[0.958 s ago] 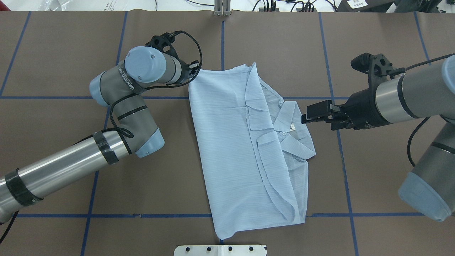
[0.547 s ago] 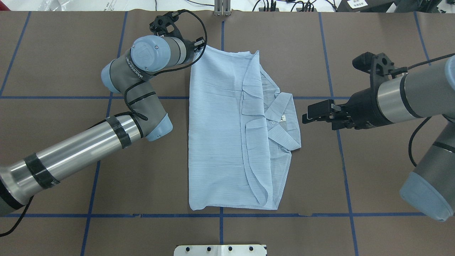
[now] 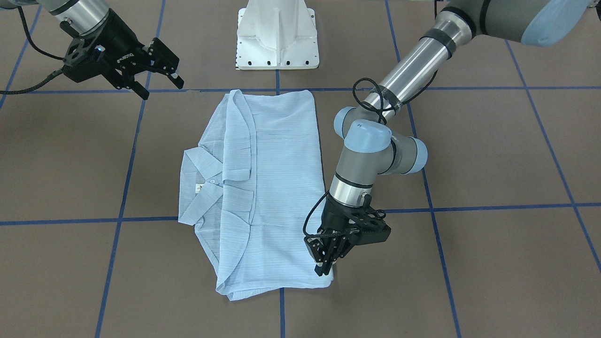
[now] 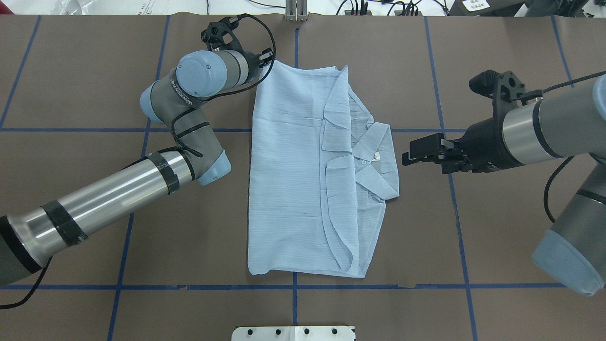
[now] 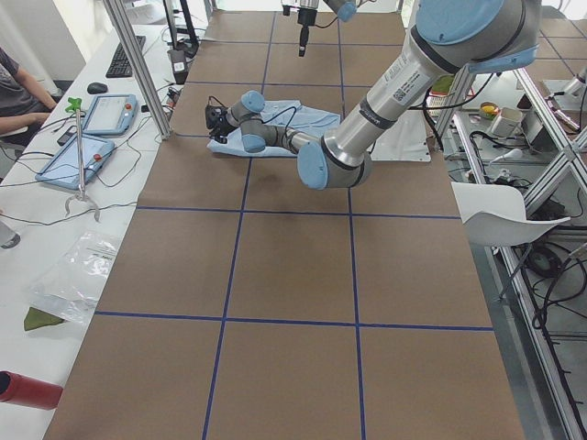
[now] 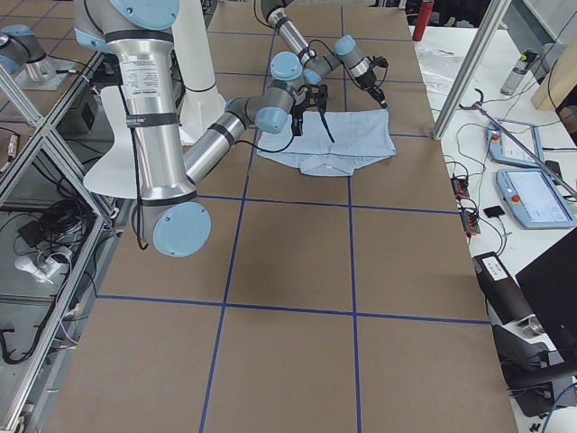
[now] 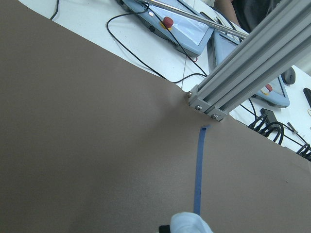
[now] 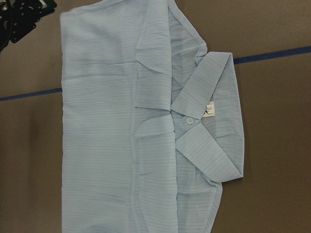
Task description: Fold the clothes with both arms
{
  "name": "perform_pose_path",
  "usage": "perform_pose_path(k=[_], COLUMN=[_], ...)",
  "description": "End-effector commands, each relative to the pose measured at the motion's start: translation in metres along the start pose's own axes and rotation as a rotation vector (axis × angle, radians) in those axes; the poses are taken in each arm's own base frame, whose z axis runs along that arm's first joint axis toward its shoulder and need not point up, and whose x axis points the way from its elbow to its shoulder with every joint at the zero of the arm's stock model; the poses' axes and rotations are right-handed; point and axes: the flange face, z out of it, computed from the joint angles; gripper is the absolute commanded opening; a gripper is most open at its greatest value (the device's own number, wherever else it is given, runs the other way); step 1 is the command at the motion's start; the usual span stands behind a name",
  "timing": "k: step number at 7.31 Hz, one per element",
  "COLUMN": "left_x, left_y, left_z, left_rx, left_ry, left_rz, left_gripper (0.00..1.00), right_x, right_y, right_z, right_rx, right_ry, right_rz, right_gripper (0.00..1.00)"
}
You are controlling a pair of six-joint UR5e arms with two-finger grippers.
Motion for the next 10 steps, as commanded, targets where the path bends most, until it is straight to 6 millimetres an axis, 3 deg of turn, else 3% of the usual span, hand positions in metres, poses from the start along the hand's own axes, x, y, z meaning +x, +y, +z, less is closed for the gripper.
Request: perform_pose_path(k=[1,2,3,5,6,7,8,9,10], left_x=[-0.001,-0.001,-0.021,-0.060,-0.075,-0.084,-0.080,-0.067,-0.065], left_y=[-0.018,-0.027,-0.039,-0.038,-0.034,-0.032,-0.031,-0.028,-0.027], left_z=[-0.004,-0.013,-0.029,-0.072,-0.109,-0.154,-0.193,-0.212,-0.216], left_rx=[0.011,-0.021,-0.123,-0.209,-0.250,-0.287,-0.293,-0.326,-0.338], left_ry=[0.005,0.013,-0.025,-0.074,-0.113,-0.148,-0.141,-0.146,-0.144], left_rz=[0.000,0.051,0.045,0.063,0.139,0.179,0.202,0.194,0.185], left_gripper=[1.00,1.00,1.00,1.00,1.00,1.00,1.00,1.00,1.00], right_x=[0.004,0.003,-0.014,-0.089,-0.110,-0.123,-0.124,-0.117,-0.115], right_y=[0.000,0.003,0.009,0.024,0.041,0.051,0.055,0.064,0.069], right_z=[0.008,0.014,0.030,0.058,0.079,0.109,0.137,0.162,0.186], right_rx=[-0.005,-0.012,-0.006,0.006,0.018,0.028,0.022,0.008,-0.011], right_ry=[0.016,0.021,0.065,0.196,0.243,0.274,0.315,0.362,0.399], right_rz=[-0.004,-0.005,-0.007,-0.023,-0.054,-0.079,-0.087,-0.146,-0.223], right_gripper=[1.00,1.00,1.00,1.00,1.00,1.00,1.00,1.00,1.00])
